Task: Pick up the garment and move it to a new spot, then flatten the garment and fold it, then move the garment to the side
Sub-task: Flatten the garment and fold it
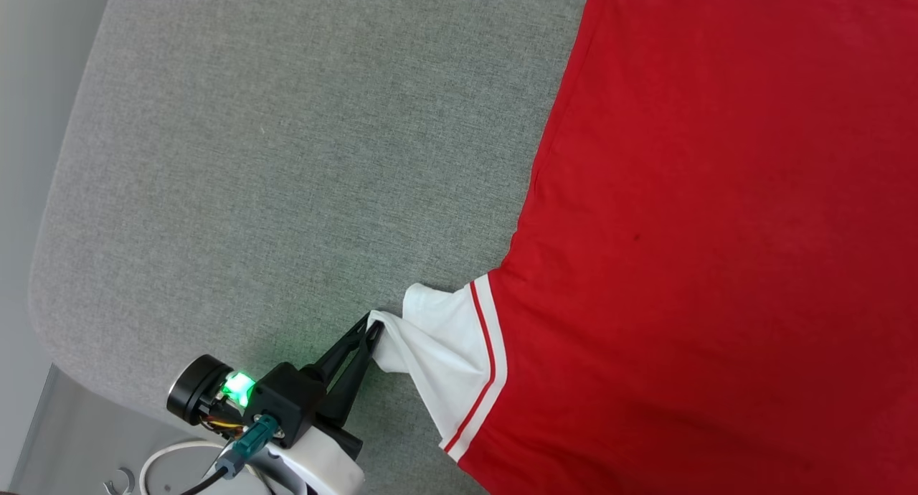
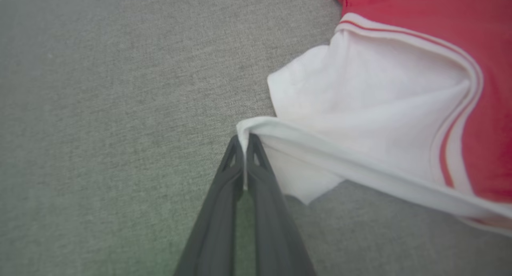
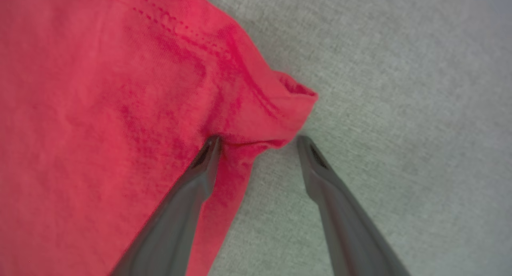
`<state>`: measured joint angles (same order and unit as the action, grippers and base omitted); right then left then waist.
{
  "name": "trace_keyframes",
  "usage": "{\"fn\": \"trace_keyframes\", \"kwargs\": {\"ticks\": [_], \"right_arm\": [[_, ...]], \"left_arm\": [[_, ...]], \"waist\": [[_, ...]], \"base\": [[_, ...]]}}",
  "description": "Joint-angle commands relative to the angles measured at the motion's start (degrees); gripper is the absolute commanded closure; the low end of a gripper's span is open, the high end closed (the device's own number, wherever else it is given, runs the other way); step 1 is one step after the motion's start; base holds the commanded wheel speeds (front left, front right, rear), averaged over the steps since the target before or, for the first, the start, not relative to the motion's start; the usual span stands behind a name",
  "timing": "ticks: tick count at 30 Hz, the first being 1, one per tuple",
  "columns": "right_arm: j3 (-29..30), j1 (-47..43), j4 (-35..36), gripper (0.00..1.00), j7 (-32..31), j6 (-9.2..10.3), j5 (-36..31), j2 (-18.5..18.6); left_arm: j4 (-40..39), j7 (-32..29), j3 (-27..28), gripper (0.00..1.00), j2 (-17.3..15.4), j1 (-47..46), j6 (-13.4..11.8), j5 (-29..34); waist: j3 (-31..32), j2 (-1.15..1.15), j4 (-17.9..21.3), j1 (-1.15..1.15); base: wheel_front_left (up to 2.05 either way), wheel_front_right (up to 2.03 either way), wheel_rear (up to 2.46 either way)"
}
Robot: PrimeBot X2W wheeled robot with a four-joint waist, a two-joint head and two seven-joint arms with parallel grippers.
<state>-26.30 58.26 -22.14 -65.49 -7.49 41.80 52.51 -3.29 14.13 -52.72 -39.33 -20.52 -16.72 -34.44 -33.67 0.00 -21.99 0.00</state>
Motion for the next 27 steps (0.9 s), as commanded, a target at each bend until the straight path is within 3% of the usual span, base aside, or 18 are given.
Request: {"fn": "trace_keyframes", "kwargs": {"ticks": [1, 2, 3, 11, 16, 27], "right_arm": [[-2.1, -4.3, -1.1, 0.0, -0.1, 0.0, 0.4, -2.1], [-2.7, -4.7, -0.8, 0.0, 0.1, -0.01, 0.4, -2.1], [-2.9, -4.7, -0.4, 1.0, 0.6, -0.08, 0.3, -2.0], [-4.2, -1.5, 1.7, 1.0, 6.7, 0.01, 0.1, -1.4], [-8.5, -2.6, 5.2, 1.0, 11.6, 0.01, 1.3, -0.3], [-19.3, -9.9, 20.5, 1.0, 18.8, 0.01, 7.9, 10.4]], "left_arm": [[0.1, 0.2, 0.0, 1.0, 0.1, -0.9, -0.3, 0.3], [0.2, 0.1, -0.1, 1.0, 0.2, -1.0, -0.3, 0.4], [0.3, 0.0, -0.1, 1.0, 0.2, -1.1, -0.3, 0.4], [2.0, 0.3, 0.1, 1.0, -0.2, 1.0, -0.5, -0.8], [3.2, 0.3, 0.0, 1.0, -1.1, 2.9, -0.4, -2.0], [3.3, 0.2, 0.8, 1.0, -4.8, 9.3, -2.2, -5.4]], "waist": [[0.0, 0.0, 0.0, 0.0], [0.2, 0.0, 0.0, 0.0], [0.5, 0.0, 0.1, 0.0], [6.2, 0.0, 2.5, 0.0], [12.4, 0.0, 5.3, 0.0], [21.5, 0.0, 13.6, 0.0]], "base": [[0.0, 0.0, 0.0], [0.0, 0.0, 0.0], [0.0, 0.0, 0.0], [0.0, 0.0, 0.0], [0.0, 0.0, 0.0], [0.0, 0.0, 0.0]]}}
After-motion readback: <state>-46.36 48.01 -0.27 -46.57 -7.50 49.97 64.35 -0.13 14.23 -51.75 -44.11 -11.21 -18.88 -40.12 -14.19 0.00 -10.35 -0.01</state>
